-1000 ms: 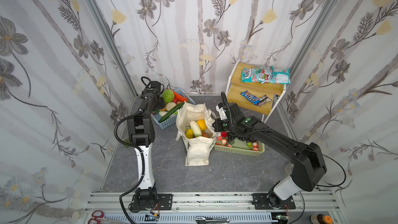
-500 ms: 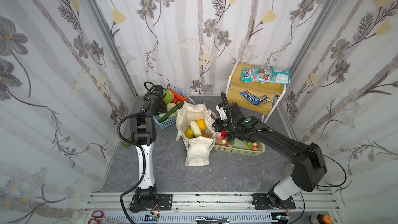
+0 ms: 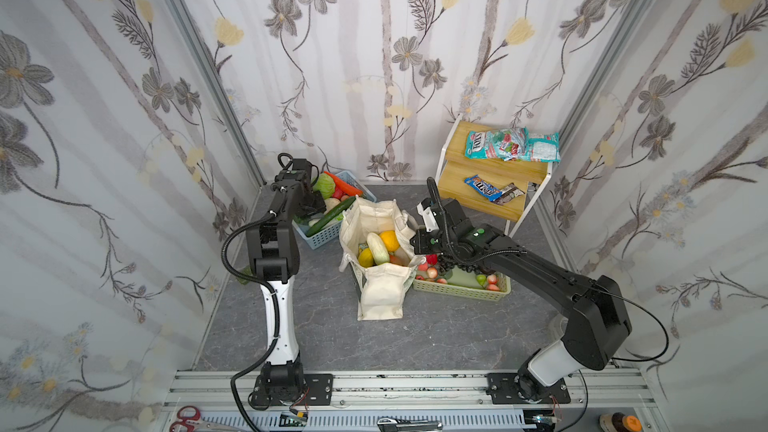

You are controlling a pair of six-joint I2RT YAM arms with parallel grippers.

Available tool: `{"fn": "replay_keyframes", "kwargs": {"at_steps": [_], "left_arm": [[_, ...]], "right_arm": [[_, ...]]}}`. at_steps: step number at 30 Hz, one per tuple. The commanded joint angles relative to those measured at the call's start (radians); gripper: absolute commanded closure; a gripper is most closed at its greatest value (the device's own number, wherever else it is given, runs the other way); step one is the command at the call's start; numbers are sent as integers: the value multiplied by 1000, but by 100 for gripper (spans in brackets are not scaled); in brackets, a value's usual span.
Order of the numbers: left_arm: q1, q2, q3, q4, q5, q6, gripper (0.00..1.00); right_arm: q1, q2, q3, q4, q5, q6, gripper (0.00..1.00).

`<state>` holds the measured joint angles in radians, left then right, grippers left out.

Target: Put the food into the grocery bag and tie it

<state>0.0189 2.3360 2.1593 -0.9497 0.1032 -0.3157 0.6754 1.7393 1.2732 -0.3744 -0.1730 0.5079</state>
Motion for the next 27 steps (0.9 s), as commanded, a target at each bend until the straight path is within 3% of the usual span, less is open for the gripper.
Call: {"fn": "replay_keyframes", "kwargs": {"at_steps": [1, 5, 10, 27], "left_arm": [[8, -11, 24, 37, -86, -39, 47], [12, 10, 24, 97, -198, -49, 46], [15, 85, 53, 106, -193, -57, 50], [13, -30, -189, 151, 37, -108, 56]], "right_arm": [[2, 1, -7, 0, 4, 5, 100], [2, 3, -15, 8, -3, 9, 100], [2, 8, -17, 9, -5, 8, 100], [0, 11, -28, 23, -11, 0, 100]]}}
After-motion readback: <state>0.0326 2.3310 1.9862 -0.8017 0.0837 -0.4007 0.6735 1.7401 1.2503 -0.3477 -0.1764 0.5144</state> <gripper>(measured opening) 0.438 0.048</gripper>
